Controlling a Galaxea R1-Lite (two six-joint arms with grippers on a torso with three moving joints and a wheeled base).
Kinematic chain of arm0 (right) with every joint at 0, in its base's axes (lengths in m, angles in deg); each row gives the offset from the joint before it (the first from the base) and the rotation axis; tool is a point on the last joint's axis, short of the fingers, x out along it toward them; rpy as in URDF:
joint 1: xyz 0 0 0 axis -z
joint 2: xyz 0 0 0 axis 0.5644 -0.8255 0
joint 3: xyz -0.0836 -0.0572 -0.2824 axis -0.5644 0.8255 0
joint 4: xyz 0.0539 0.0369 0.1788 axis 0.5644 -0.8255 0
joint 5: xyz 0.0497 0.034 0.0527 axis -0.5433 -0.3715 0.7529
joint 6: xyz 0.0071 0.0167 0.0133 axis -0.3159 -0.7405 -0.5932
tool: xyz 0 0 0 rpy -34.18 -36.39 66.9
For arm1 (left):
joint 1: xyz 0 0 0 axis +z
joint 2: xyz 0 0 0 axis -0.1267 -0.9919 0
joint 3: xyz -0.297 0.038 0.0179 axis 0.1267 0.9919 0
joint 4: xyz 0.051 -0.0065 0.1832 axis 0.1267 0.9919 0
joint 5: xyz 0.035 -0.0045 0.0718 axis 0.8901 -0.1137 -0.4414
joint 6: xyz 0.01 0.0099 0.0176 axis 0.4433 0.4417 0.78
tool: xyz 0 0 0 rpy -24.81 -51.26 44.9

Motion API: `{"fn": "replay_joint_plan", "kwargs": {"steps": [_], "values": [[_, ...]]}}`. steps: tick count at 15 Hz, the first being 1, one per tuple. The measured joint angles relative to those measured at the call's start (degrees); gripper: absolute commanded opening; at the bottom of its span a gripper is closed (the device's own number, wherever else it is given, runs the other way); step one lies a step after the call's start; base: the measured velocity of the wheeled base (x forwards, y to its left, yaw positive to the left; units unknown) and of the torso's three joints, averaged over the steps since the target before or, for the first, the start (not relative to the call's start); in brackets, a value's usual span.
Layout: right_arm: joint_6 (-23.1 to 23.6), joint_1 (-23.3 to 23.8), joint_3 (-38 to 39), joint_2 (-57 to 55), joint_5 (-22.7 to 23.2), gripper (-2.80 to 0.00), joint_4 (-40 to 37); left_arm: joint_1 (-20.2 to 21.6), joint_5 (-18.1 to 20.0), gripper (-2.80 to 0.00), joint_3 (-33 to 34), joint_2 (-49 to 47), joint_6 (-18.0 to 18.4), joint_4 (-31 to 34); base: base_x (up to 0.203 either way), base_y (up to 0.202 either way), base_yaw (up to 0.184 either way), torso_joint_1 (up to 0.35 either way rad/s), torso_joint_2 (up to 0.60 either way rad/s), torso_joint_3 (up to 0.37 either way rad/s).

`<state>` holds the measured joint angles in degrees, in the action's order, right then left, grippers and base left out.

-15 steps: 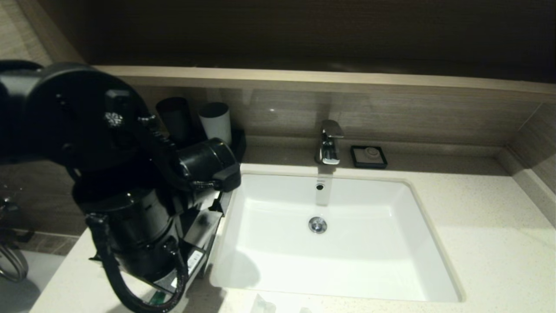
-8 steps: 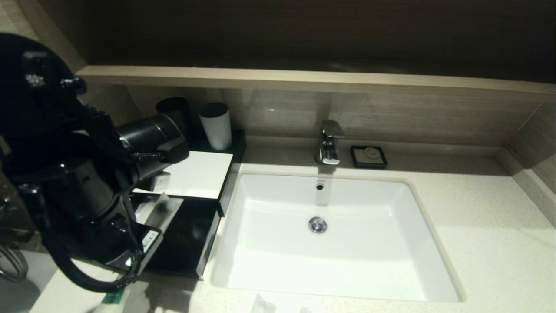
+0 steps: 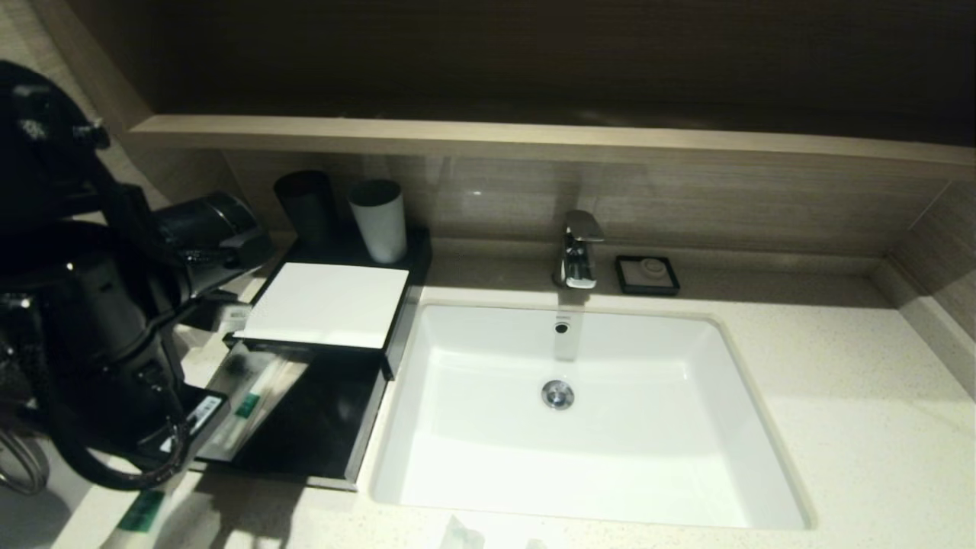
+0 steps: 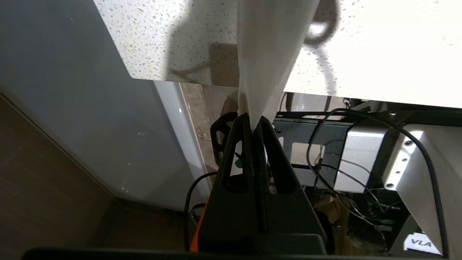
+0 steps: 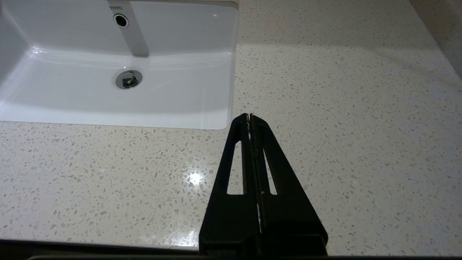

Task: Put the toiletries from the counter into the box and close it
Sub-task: Place the bathroom toiletry into the drawer

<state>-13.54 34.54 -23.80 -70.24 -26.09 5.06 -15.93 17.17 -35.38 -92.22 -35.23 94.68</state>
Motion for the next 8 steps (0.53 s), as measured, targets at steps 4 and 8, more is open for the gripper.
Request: {"fn": "replay_joint_plan", "kwargs": {"steps": [4,8], "values": [[-0.01,0.00,0.00,0.00,0.00,-2.80,-0.05,0.64,0.00,-2.80,-0.16,-1.87,0.99,1.29,0.000,0.000,0.000,0.000,0.00,0.000],[0.01,0.00,0.00,0.02,-0.01,-2.80,0.00,1.81,0.00,-2.80,-1.86,-4.01,1.48,2.64,0.000,0.000,0.000,0.000,0.00,0.000]]}}
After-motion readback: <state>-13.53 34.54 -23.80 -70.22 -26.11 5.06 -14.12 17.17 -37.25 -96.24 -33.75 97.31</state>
